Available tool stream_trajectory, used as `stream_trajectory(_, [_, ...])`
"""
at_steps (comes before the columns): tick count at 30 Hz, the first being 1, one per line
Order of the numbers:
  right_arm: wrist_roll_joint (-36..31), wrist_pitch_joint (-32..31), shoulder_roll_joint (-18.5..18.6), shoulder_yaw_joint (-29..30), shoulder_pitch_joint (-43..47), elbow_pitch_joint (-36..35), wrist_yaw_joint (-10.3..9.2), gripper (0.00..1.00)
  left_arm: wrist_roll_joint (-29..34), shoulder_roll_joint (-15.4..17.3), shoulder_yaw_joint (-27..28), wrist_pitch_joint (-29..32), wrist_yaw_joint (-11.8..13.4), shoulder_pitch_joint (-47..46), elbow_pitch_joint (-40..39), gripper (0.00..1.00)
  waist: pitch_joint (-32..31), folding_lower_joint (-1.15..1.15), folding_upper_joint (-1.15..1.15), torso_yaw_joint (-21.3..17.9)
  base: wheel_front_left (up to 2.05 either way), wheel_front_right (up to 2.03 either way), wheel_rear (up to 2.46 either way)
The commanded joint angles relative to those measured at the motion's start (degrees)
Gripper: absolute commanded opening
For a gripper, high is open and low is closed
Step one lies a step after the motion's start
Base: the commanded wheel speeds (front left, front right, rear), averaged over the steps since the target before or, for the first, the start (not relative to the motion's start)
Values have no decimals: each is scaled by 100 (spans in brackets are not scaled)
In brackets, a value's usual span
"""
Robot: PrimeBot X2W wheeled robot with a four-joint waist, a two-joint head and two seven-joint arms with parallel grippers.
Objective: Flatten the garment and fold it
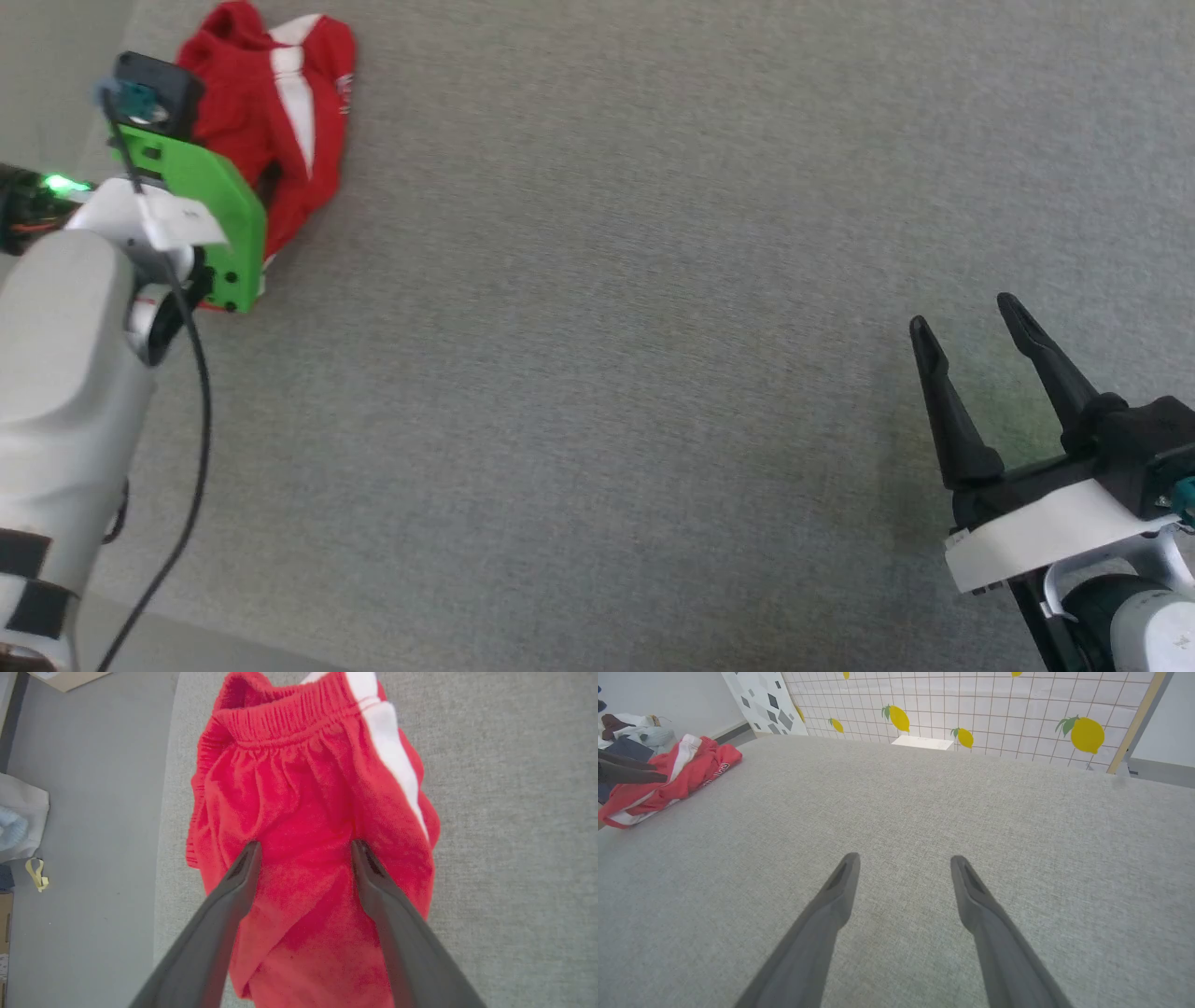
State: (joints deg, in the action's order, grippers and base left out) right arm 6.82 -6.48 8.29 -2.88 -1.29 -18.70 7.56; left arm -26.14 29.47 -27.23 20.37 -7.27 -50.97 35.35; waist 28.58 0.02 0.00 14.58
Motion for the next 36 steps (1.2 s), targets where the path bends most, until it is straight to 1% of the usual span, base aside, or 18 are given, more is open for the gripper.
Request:
stream_trajectory(1, [-64,42,-7,8,-103,-42,-8,100,-177,105,-95,100,-21,-150,125,100,196,-2,0,-196,0,0,0])
stream_trajectory(5, [-93,76,-20,13,-94,-45,-8,100,-432,269,-343,292,-21,-274,393,100,252,-2,0,-244,0,0,0])
stream_trajectory(6, [-98,84,-22,12,-92,-40,-8,100,-471,291,-383,303,-21,-288,432,60,255,-2,0,-251,0,0,0])
stream_trajectory(7, [-101,95,-24,11,-90,-31,-8,100,-507,313,-427,295,-21,-306,471,10,254,-2,0,-257,0,0,0])
stream_trajectory(8, [-103,102,-26,12,-91,-21,-8,100,-537,328,-465,282,-21,-315,499,0,248,-2,0,-259,0,0,0])
stream_trajectory(12, [-100,117,-52,16,-95,63,-8,100,-634,359,-583,84,-21,-354,631,0,131,-2,0,-241,0,0,0])
stream_trajectory(16, [-48,143,-69,-10,-107,219,-8,100,-677,352,-673,-195,-21,-390,730,0,-141,-2,0,-198,0,0,0])
stream_trajectory(19, [24,159,-89,-33,-94,381,-8,100,-686,389,-766,-544,-22,-461,688,0,-433,-2,0,-158,0,0,0])
stream_trajectory(24, [132,211,-112,-66,0,659,-8,100,-734,384,-727,-1199,-22,-643,556,0,-987,-2,0,-105,0,0,0])
stream_trajectory(30, [260,290,-158,-117,159,925,-8,100,-1006,338,-485,-1590,-17,-709,100,0,-1598,-2,0,-139,0,0,0])
stream_trajectory(33, [317,340,-196,-146,182,1042,-8,100,-1262,286,-307,-1606,39,-643,-252,0,-1843,-2,0,-229,0,0,0])
stream_trajectory(36, [362,381,-237,-176,171,1150,-8,100,-1410,238,-249,-1509,140,-527,-698,0,-2038,-2,0,-363,0,0,0])
